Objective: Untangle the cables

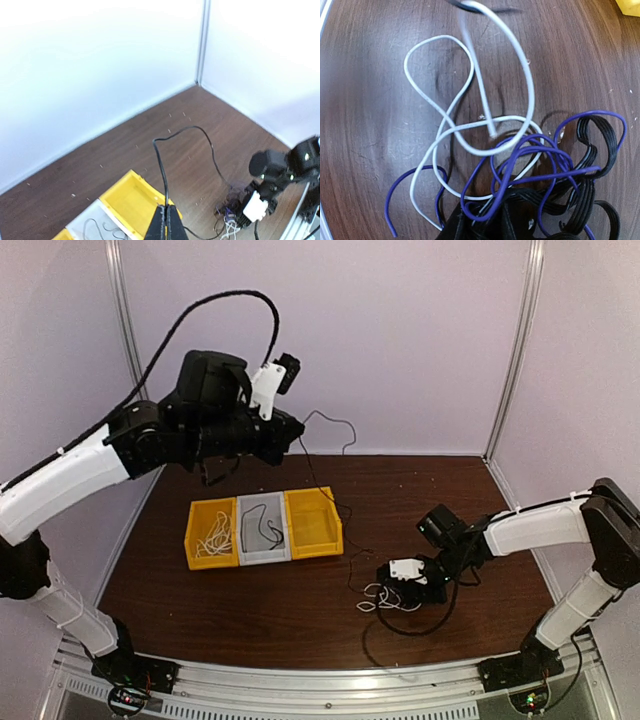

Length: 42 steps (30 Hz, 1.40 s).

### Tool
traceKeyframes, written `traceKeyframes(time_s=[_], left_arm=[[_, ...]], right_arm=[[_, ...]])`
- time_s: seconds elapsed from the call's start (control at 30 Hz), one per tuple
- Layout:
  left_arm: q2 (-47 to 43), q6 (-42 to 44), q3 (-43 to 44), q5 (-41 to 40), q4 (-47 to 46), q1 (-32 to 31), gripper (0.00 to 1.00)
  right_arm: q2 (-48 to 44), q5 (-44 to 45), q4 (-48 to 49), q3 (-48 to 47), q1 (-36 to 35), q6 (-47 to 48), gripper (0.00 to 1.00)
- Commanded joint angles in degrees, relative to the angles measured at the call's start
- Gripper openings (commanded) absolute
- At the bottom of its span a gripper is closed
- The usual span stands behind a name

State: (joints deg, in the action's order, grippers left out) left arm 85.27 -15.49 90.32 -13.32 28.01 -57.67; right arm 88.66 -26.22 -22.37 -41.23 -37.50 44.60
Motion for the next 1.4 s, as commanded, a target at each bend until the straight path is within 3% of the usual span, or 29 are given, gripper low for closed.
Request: traceKeyframes(time_s=[0.0,0.17,0.3,0.47,0.67,1.03,1.17,1.37], left_arm=[[-4.47,6.27,16.44,-12.88,7.73,0.39,0.00],[-1.27,9.98,40.47,-16.34,15.98,0.42,0.00],[-2.76,11.87,43.90,-19.92,14.09,0.37,0.00],[-9.50,12.30,37.11,-23.13,5.43,0.40,0.00],[-12.41,10.10,29.16,-16.20,2.89,0.38,0.00],[-8.23,6.42,24.91,-3.92,3.27,0.45,0.00],[-8.39,3.88,16.87,0.31,-1.47,0.37,0.00],[-8.41,0.55,4.51,0.29,-7.66,0.37,0.00]], right_arm=[[3.72,4.30,-1.78,0.29,-0.14,-0.94,0.23],[4.24,4.84,-2.00,-0.07,-0.13,-1.16,0.23],[4.02,5.10,-1.89,-0.03,-0.17,-1.51,0.23],[4.86,5.28,-2.42,-0.35,-0.15,-1.71,0.23],[0.85,3.56,-3.66,-2.09,-0.15,-2.32,0.22],[-9.66,-0.80,-16.37,-15.39,-0.03,-1.82,0.41],[-13.62,-4.07,-18.00,-17.98,-0.04,-1.49,0.51],[-16.58,-10.05,-13.27,-13.99,-0.19,-2.17,0.54]])
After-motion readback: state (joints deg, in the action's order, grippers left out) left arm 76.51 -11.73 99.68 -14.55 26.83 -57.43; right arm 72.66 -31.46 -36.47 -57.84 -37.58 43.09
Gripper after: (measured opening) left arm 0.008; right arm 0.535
